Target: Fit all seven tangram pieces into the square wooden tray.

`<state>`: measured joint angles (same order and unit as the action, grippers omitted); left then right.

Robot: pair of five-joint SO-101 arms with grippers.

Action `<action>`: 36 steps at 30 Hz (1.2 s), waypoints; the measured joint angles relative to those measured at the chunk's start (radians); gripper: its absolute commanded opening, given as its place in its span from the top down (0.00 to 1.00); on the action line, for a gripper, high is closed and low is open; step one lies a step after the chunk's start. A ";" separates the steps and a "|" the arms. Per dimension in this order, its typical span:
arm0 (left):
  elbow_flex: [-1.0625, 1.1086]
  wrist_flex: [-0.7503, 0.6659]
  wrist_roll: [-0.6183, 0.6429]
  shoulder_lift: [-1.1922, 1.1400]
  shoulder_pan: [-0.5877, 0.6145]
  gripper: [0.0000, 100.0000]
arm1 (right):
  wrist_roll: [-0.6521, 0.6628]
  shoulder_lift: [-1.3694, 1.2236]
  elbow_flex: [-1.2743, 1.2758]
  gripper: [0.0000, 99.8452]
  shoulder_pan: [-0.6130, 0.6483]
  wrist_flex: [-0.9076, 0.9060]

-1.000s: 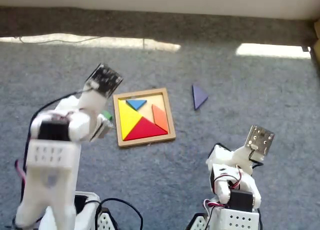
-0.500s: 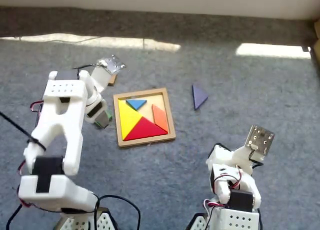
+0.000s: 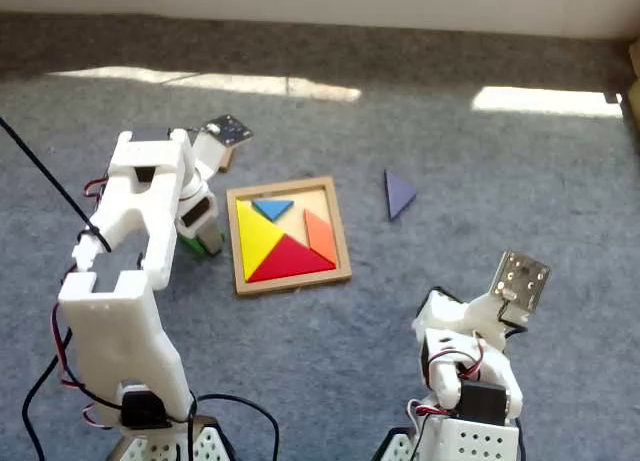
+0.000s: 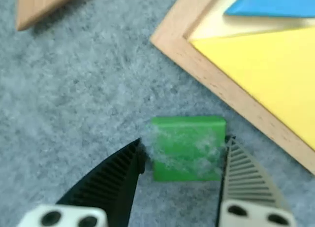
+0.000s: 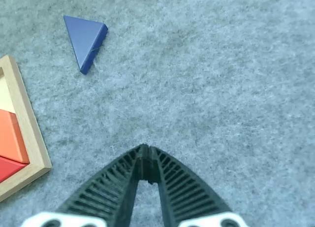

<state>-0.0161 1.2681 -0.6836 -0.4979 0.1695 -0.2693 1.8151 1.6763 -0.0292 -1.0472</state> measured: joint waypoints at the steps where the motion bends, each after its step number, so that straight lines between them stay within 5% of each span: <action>1: -0.020 0.002 0.000 -0.023 0.002 0.84 | 0.000 0.000 0.000 1.00 0.000 0.000; 5: -0.078 0.015 0.000 -0.081 0.005 0.99 | 0.000 0.000 0.000 1.00 0.000 0.000; 19: -0.127 0.247 0.058 0.086 -0.006 1.00 | 0.000 0.000 0.000 1.00 0.000 0.000; 30: -0.127 0.318 0.351 0.273 -0.296 0.99 | 0.000 0.000 0.000 1.00 0.000 0.000; 36: -0.072 0.170 0.463 0.275 -0.414 0.99 | 0.000 0.000 0.000 1.00 0.000 0.000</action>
<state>-0.0882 1.4385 -0.2202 -0.2232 -0.2447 -0.2693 1.8151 1.6763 -0.0292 -1.0472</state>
